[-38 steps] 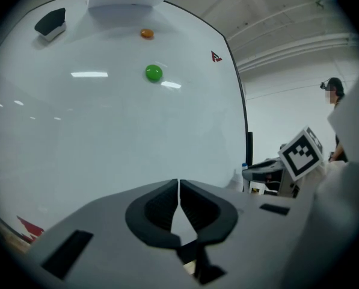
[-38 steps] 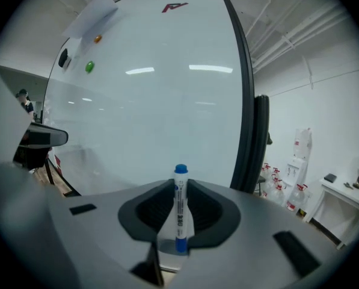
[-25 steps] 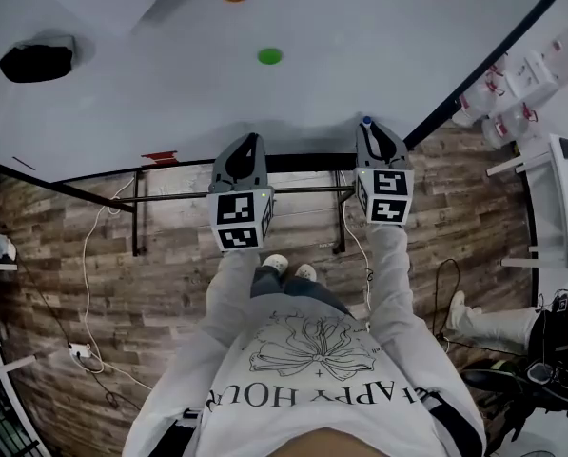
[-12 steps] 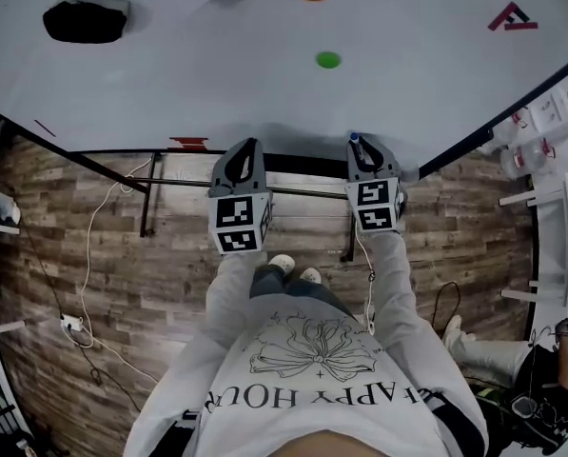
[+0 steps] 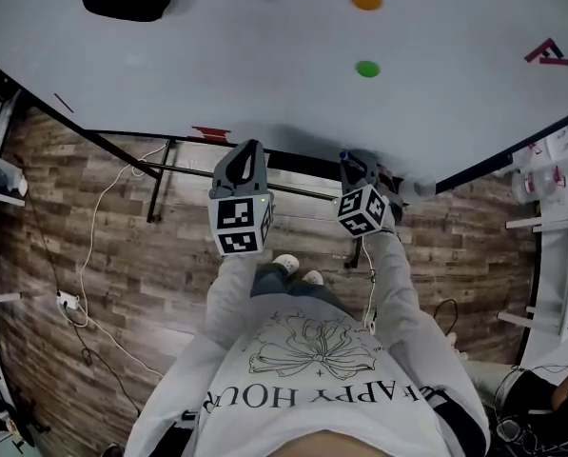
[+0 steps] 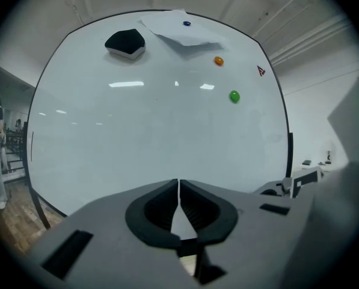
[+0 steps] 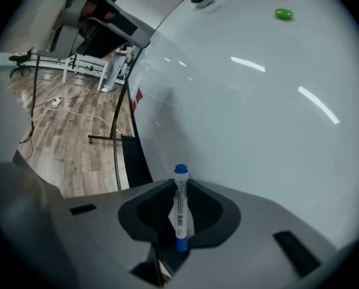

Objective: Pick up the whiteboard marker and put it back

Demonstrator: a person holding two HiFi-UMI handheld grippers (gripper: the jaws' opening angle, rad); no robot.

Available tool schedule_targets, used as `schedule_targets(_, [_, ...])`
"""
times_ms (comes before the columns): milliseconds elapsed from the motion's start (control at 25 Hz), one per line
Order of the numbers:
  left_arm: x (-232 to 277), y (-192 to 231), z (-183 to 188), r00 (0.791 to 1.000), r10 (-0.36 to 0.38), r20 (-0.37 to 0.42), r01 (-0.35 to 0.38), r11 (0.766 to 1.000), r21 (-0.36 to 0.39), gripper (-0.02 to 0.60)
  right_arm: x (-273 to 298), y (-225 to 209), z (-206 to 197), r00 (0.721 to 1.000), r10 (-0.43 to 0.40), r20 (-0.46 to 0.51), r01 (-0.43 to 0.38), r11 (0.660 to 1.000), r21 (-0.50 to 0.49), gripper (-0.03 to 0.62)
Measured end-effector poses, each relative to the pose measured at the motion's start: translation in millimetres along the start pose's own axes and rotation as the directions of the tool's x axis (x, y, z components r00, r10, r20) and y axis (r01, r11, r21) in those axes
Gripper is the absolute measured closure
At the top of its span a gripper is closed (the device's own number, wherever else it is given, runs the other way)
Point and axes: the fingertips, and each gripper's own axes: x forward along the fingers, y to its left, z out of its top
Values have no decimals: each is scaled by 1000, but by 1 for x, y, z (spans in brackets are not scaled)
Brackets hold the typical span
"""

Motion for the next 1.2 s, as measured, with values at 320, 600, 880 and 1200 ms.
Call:
schedule_targets(320, [-11, 15, -11, 999, 39, -17, -39, 999, -21, 574, 23, 31, -11, 998, 46, -40, -51, 989, -139, 526])
schedule_targets(600, [-19, 22, -19, 998, 62, -32, -63, 997, -38, 574, 36, 53, -13, 996, 89, -22, -92, 980, -179, 526])
schedule_targets(880, [-23, 26, -22, 997, 73, -37, -75, 996, -48, 574, 47, 72, -16, 989, 148, -29, -150, 960, -236, 525])
schedule_targets(1200, [-22, 19, -20, 998, 52, -27, -53, 997, -55, 574, 39, 74, -4, 984, 178, 15, -174, 974, -148, 471])
